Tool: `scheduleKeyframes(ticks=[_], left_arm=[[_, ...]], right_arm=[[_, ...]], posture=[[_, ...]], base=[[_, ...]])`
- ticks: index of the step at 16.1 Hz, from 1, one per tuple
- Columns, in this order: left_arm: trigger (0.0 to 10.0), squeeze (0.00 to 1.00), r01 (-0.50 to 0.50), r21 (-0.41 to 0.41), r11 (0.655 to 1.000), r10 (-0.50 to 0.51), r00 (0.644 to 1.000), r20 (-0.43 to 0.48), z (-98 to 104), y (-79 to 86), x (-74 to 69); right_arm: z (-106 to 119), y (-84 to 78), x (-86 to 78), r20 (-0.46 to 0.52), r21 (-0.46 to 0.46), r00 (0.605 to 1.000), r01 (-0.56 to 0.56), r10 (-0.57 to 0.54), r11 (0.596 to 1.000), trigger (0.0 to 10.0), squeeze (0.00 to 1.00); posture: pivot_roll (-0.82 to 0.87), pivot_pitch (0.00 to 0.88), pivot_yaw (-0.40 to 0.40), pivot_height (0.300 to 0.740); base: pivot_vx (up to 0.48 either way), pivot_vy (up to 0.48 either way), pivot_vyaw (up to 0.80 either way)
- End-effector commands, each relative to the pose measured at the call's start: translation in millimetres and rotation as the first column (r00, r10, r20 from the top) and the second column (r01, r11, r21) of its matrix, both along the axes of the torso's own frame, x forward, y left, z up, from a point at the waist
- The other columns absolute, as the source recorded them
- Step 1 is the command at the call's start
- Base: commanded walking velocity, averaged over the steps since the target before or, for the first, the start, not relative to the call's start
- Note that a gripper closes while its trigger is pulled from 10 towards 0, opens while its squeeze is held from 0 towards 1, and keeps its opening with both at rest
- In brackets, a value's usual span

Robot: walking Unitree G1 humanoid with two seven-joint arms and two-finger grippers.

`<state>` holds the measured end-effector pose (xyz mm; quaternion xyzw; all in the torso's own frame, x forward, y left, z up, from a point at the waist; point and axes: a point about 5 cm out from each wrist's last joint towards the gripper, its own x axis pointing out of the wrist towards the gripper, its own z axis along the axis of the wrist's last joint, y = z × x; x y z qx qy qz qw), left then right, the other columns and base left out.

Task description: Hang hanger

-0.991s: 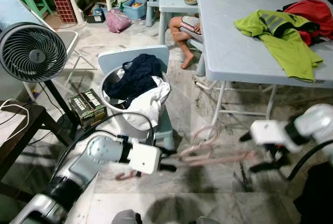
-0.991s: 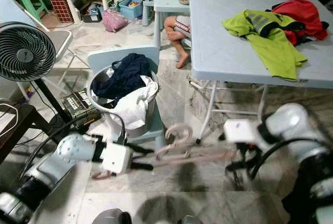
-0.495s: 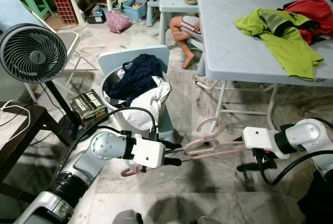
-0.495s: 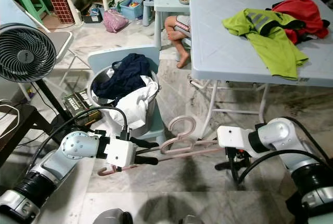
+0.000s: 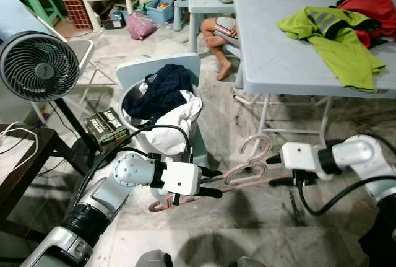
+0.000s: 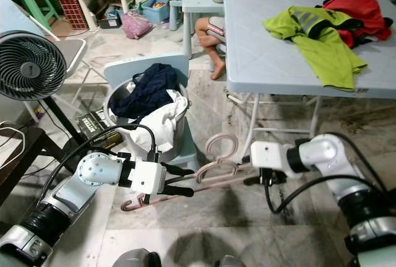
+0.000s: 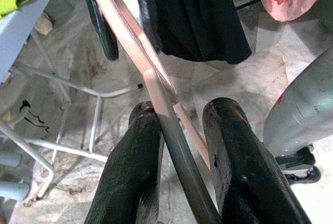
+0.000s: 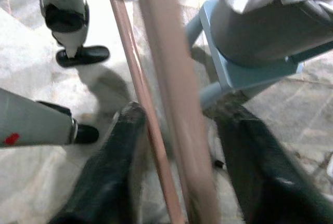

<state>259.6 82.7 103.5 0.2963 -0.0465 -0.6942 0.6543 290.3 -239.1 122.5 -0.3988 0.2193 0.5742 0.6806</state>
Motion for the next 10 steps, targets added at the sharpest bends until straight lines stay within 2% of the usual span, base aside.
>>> scheduleKeyframes(ticks=[1,3,5,7,10], left_arm=[[10.0,0.00,-0.016,0.026,1.000,0.017,1.000,-0.015,-3.9,5.0,1.9],[10.0,0.00,-0.053,0.023,0.998,0.053,0.999,-0.013,-3.9,9.3,7.0],[10.0,0.00,-0.047,0.024,0.999,0.048,0.999,-0.017,-3.3,8.8,6.3],[10.0,0.00,-0.019,0.029,0.999,0.020,0.999,-0.031,-3.8,7.2,2.6],[10.0,0.00,-0.012,0.026,1.000,0.013,0.999,-0.041,-4.7,5.3,1.7]], right_arm=[[14.0,-10.9,5.7,0.029,-0.017,0.999,0.029,-0.028,0.999,0.0,0.00],[21.4,-15.2,7.2,0.019,-0.015,0.999,0.035,-0.035,0.999,0.0,0.00],[20.9,-15.6,4.8,-0.003,-0.032,1.000,0.012,-0.012,0.999,0.0,0.00],[21.1,-17.9,-2.6,-0.094,-0.085,0.993,-0.073,0.065,0.994,0.0,0.00],[25.7,-17.2,-6.5,-0.169,-0.086,0.981,-0.114,0.098,0.990,0.0,0.00]], posture=[[-0.04,0.061,0.054,0.740],[-0.04,0.065,0.052,0.740],[-0.04,0.065,0.052,0.740],[-0.04,0.068,0.056,0.740],[-0.04,0.072,0.060,0.740]], base=[[0.000,0.000,0.00],[0.000,0.000,0.00],[0.000,0.000,0.00],[0.000,0.000,0.00],[0.000,0.000,0.00]])
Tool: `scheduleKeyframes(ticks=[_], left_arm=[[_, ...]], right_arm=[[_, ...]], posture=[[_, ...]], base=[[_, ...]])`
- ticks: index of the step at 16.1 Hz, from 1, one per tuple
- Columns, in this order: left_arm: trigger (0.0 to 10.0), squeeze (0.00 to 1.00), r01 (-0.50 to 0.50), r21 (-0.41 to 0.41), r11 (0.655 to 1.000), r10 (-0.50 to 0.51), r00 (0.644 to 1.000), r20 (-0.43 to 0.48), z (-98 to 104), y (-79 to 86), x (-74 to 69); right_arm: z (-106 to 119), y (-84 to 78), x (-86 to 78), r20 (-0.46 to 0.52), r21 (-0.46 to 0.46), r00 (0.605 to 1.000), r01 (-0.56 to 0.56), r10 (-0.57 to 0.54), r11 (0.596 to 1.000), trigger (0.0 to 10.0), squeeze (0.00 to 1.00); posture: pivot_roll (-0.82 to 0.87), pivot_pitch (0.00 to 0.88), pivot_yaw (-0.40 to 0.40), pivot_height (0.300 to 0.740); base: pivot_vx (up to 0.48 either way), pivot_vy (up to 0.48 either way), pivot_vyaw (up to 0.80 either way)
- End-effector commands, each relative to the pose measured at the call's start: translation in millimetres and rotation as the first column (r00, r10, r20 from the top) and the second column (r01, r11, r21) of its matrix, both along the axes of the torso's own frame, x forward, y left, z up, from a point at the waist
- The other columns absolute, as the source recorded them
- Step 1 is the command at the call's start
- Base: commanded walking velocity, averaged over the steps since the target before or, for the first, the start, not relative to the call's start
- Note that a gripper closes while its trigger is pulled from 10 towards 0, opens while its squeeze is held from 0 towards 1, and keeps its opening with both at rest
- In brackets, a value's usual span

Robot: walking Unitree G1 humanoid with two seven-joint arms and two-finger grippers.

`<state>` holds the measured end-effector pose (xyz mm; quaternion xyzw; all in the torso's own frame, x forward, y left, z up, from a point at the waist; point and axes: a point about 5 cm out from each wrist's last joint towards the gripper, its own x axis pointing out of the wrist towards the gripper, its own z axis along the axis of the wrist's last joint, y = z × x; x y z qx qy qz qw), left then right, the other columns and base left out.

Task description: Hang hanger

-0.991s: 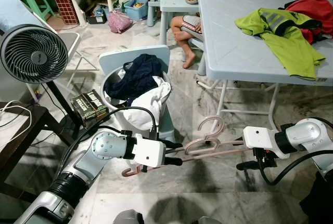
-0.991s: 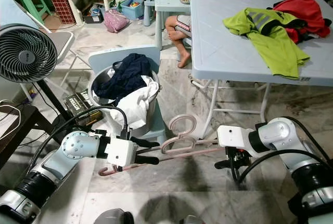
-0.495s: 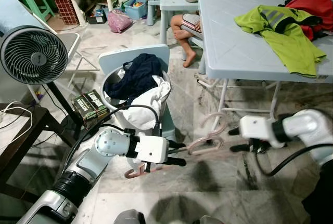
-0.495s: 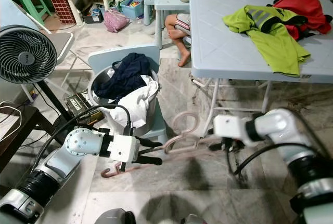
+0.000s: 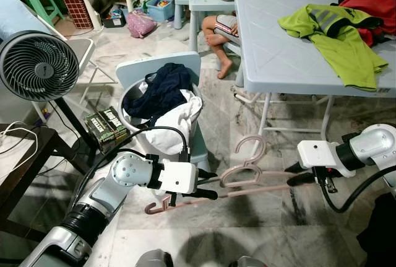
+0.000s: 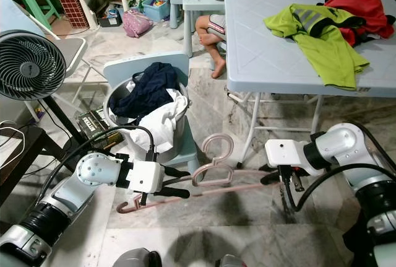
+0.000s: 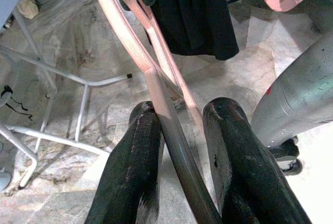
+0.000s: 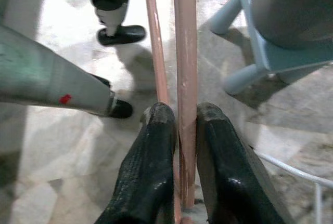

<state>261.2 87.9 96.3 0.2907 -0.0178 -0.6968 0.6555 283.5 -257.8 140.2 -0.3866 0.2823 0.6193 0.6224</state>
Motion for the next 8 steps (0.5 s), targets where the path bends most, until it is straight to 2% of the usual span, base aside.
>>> scheduleKeyframes(ticks=[1,6,7,8], left_arm=[[10.0,0.00,0.002,-0.010,1.000,-0.002,1.000,0.004,2.9,-1.0,0.2],[10.0,0.00,0.007,-0.024,1.000,-0.007,1.000,0.000,4.5,-5.8,0.7],[10.0,0.00,0.007,-0.027,1.000,-0.007,1.000,0.000,4.6,-6.2,0.9],[10.0,0.00,0.008,-0.027,1.000,-0.008,1.000,0.001,4.4,-6.7,0.8]], right_arm=[[7.3,2.8,0.2,-0.005,-0.007,0.999,-0.040,0.040,0.999,0.0,0.00],[-2.7,17.0,-5.3,-0.022,0.066,0.999,-0.045,0.047,0.997,0.0,0.00],[-5.2,18.8,-7.5,-0.036,0.074,0.998,-0.050,0.053,0.996,3.0,0.00],[-5.8,22.1,-8.6,-0.045,0.094,0.997,-0.054,0.058,0.994,4.4,0.00]], posture=[[-0.04,0.073,0.061,0.740],[-0.04,0.075,0.063,0.740],[-0.04,0.075,0.063,0.740],[-0.04,0.075,0.063,0.740]], base=[[0.000,0.000,0.00],[0.000,0.000,0.00],[0.000,0.000,0.00],[0.000,0.000,0.00]])
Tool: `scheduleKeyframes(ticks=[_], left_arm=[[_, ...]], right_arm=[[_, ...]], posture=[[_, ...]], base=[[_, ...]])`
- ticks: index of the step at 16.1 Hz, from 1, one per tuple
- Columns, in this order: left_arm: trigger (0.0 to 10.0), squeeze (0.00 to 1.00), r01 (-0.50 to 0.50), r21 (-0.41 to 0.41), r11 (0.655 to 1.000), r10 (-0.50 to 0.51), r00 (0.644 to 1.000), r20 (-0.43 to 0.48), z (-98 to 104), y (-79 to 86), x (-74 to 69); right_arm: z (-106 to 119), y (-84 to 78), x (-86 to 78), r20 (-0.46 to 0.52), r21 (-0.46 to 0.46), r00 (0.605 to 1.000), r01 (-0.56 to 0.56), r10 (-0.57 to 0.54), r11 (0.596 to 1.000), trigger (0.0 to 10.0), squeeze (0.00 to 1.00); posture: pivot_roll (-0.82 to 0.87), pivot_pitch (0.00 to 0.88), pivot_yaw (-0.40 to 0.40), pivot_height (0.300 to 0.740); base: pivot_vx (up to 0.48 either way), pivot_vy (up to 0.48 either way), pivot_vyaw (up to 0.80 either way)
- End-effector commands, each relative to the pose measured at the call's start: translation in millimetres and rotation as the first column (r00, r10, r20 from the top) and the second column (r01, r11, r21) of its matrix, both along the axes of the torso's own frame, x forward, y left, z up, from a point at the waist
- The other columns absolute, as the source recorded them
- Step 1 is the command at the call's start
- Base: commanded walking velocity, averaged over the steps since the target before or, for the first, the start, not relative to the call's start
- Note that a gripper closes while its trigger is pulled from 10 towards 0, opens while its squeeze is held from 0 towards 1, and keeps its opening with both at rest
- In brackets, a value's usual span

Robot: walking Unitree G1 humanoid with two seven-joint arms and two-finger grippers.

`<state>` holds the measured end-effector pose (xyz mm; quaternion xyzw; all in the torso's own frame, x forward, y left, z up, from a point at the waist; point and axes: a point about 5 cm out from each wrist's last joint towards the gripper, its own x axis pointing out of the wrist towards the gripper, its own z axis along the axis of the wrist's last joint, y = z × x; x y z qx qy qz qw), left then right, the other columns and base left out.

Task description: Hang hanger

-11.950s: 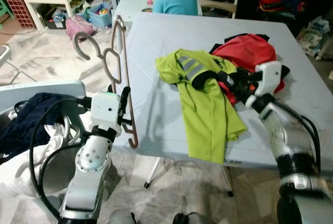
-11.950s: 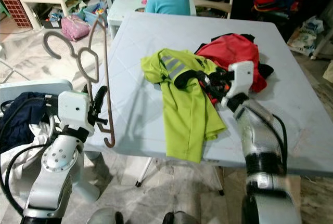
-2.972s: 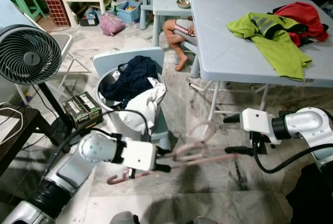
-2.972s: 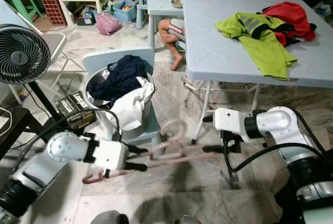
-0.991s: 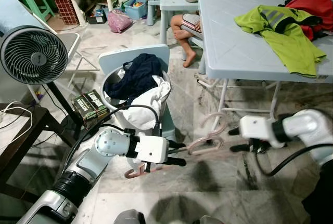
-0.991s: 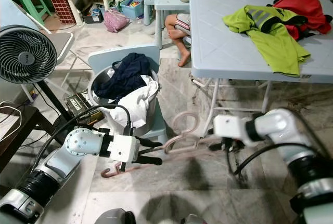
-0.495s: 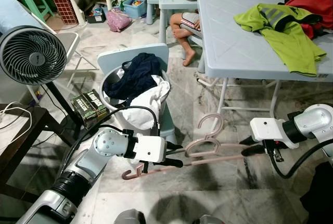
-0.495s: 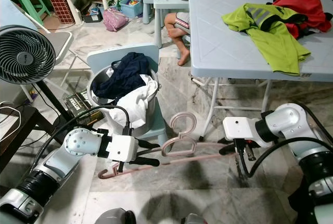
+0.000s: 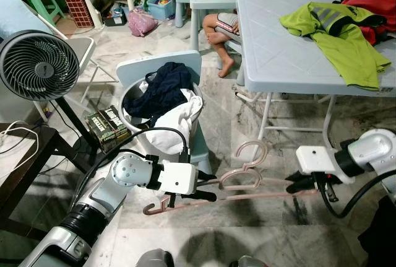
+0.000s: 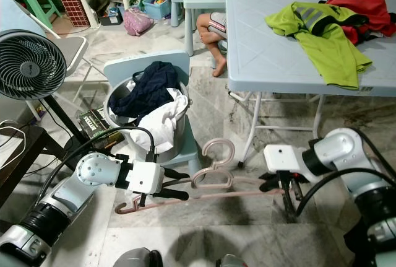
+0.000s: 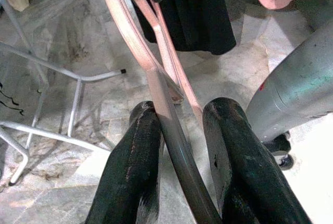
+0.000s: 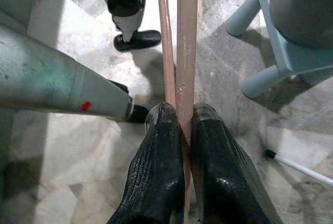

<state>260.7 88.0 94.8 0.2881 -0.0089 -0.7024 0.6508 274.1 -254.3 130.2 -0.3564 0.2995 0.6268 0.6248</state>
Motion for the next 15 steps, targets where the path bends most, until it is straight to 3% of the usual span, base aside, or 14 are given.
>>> scheduleKeyframes(ticks=[1,2,3,4,5,10,11,12,15], left_arm=[[10.0,0.00,0.000,-0.039,0.999,0.000,1.000,0.019,5.7,-7.1,1.2],[10.0,0.00,0.001,-0.039,0.999,0.000,1.000,0.019,5.6,-7.4,1.1],[10.0,0.00,0.002,-0.040,0.999,-0.002,1.000,0.018,5.2,-8.2,0.7],[10.0,0.00,0.004,-0.039,0.999,-0.003,1.000,0.018,4.2,-8.6,0.1],[10.0,0.00,0.004,-0.036,0.999,-0.004,1.000,0.020,3.2,-8.4,-0.2],[10.0,0.04,-0.010,-0.019,1.000,0.010,0.999,0.034,0.2,-5.2,2.6],[10.0,1.00,-0.042,-0.028,0.999,0.043,0.999,0.021,0.2,-4.6,6.2],[10.0,1.00,-0.065,-0.034,0.997,0.065,0.998,0.004,0.5,-4.4,9.0],[10.0,1.00,-0.123,-0.074,0.990,0.128,0.990,0.063,4.7,-4.0,16.3]], right_arm=[[5.4,21.2,1.3,0.023,0.091,0.997,-0.077,0.075,0.993,6.4,0.00],[6.6,22.7,2.1,0.023,0.103,0.997,-0.072,0.070,0.992,8.6,0.00],[8.0,24.6,3.3,0.026,0.112,0.997,-0.072,0.069,0.991,10.0,0.00],[8.3,26.2,4.1,0.028,0.117,0.997,-0.071,0.069,0.991,10.0,0.00],[7.0,27.1,0.9,-0.006,0.135,0.997,-0.070,0.072,0.988,0.0,0.00],[0.1,20.0,0.1,0.005,0.093,0.999,-0.053,0.052,0.994,0.0,0.00],[-1.2,17.7,3.5,0.036,0.066,0.999,-0.043,0.040,0.997,0.0,0.00],[-2.0,16.0,6.3,0.063,0.047,0.998,-0.032,0.029,0.998,0.0,0.00],[-5.6,11.9,15.2,0.173,-0.003,0.985,0.014,-0.014,1.000,0.0,0.00]], posture=[[-0.05,0.076,0.062,0.740],[-0.05,0.076,0.062,0.740],[-0.05,0.075,0.061,0.740],[-0.05,0.073,0.058,0.740],[-0.05,0.070,0.055,0.740],[-0.05,0.057,0.040,0.740],[-0.05,0.054,0.038,0.740],[-0.05,0.050,0.034,0.740],[-0.04,0.040,0.025,0.740]], base=[[0.000,0.000,0.00],[0.000,0.000,0.00],[0.000,0.000,0.00],[0.000,0.000,0.00],[0.000,0.000,0.00],[0.000,0.000,0.00],[0.000,0.000,0.00],[0.000,0.000,0.00],[0.000,0.000,0.00]])
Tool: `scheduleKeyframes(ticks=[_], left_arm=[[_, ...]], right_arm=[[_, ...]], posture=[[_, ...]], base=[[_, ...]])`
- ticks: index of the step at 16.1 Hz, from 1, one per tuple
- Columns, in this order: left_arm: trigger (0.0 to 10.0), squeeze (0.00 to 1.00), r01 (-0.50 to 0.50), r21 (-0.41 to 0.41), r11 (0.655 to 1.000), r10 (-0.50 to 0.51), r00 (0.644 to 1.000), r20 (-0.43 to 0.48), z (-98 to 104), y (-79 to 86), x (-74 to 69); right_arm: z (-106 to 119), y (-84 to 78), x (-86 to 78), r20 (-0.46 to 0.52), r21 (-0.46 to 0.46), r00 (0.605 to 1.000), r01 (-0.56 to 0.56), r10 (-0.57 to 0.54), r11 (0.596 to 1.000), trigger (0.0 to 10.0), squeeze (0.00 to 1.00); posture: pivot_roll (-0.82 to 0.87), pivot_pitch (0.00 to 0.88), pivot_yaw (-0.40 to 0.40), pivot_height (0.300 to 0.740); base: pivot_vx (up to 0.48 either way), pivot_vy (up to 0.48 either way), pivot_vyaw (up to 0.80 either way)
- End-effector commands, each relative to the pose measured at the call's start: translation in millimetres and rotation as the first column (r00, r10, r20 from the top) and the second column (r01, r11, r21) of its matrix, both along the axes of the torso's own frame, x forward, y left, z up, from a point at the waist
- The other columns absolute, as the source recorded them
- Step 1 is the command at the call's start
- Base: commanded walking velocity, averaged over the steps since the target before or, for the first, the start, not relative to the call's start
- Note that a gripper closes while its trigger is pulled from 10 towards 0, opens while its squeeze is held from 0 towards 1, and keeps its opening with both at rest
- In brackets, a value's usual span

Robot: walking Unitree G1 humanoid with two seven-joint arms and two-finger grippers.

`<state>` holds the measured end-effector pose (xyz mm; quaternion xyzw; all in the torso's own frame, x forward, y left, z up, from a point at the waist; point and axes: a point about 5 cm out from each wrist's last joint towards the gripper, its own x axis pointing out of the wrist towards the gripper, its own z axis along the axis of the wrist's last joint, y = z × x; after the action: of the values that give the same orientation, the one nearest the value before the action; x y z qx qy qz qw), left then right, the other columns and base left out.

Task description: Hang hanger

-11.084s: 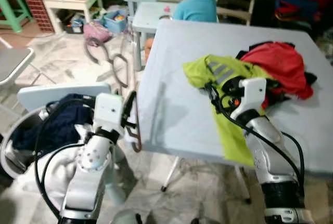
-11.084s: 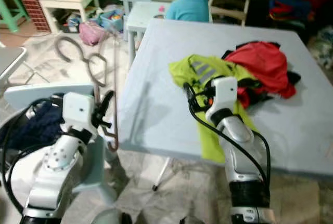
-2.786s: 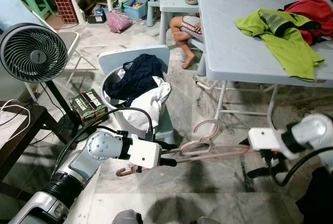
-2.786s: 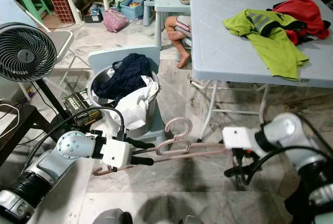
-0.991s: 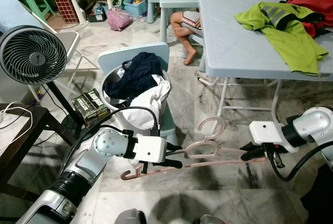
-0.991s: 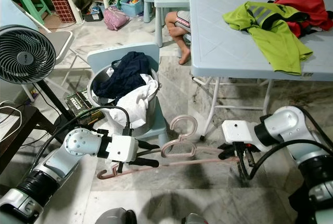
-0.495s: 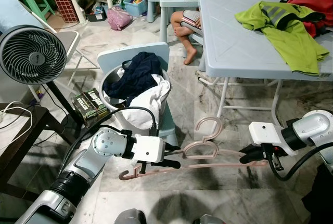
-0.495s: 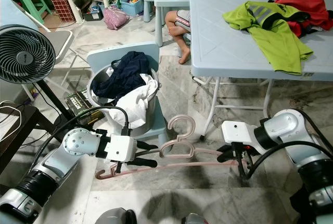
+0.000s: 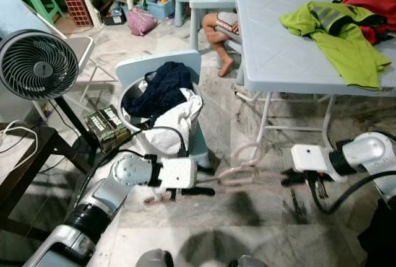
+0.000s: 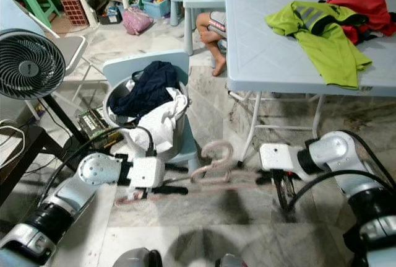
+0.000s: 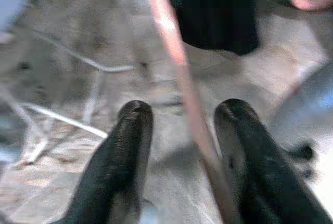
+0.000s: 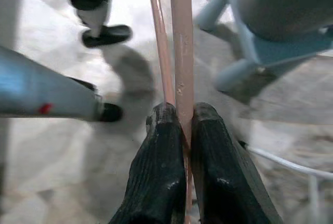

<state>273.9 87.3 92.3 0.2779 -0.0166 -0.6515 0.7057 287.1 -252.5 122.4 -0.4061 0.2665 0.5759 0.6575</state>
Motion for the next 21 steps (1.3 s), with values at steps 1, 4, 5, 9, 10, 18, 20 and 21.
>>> scheduleKeyframes(ticks=[1,4,5,9,10,18,20,21], left_arm=[[10.0,1.00,-0.024,-0.054,0.998,0.028,0.997,0.075,15.5,-4.1,8.1],[10.0,1.00,-0.033,-0.033,0.999,0.038,0.989,0.146,21.0,-1.6,9.9],[10.0,1.00,-0.016,-0.004,1.000,0.017,0.990,0.141,17.6,1.1,7.3],[10.0,1.00,0.016,0.049,0.999,-0.020,0.996,0.083,8.7,6.8,0.6],[10.0,1.00,0.016,0.071,0.997,-0.023,0.995,0.099,6.4,7.2,0.4],[10.0,1.00,-0.476,-0.181,0.861,0.481,0.877,-0.020,10.5,34.2,-3.0],[10.0,1.00,-0.637,-0.289,0.715,0.656,0.754,-0.040,14.9,46.9,-13.2],[10.0,1.00,-0.707,-0.332,0.624,0.739,0.673,-0.044,16.5,53.0,-19.2]], right_arm=[[-1.1,8.6,5.1,0.048,0.000,0.998,-0.026,0.026,1.000,0.0,0.00],[-6.2,8.1,10.3,0.102,-0.067,0.994,-0.031,0.037,0.997,0.0,0.00],[-8.3,7.0,12.5,0.122,-0.096,0.992,-0.023,0.035,0.995,0.0,0.00],[-13.2,4.9,16.3,0.173,-0.180,0.981,-0.057,0.089,0.982,0.0,0.00],[-11.9,4.7,19.5,0.192,-0.187,0.978,-0.049,0.086,0.981,0.0,0.00],[-41.5,-12.1,8.1,0.216,-0.011,0.944,0.256,-0.248,0.967,0.0,0.00],[-59.8,-18.8,-5.0,0.157,0.107,0.876,0.444,-0.456,0.889,0.0,0.00],[-71.3,-19.3,-12.7,0.124,0.160,0.812,0.551,-0.570,0.819,0.0,0.00]], posture=[[-0.04,0.035,0.022,0.740],[-0.04,0.029,0.018,0.740],[-0.03,0.021,0.014,0.740],[-0.03,0.019,0.011,0.740],[-0.03,0.024,0.010,0.740],[-0.04,0.035,0.016,0.740],[-0.02,0.043,-0.004,0.740],[-0.02,0.044,-0.006,0.740]], base=[[0.000,0.000,0.00],[0.000,0.000,0.00],[0.000,0.000,0.00],[0.000,0.000,0.00],[0.000,0.000,0.00],[0.000,0.000,0.00],[0.000,0.000,0.00],[0.000,0.000,0.00]])
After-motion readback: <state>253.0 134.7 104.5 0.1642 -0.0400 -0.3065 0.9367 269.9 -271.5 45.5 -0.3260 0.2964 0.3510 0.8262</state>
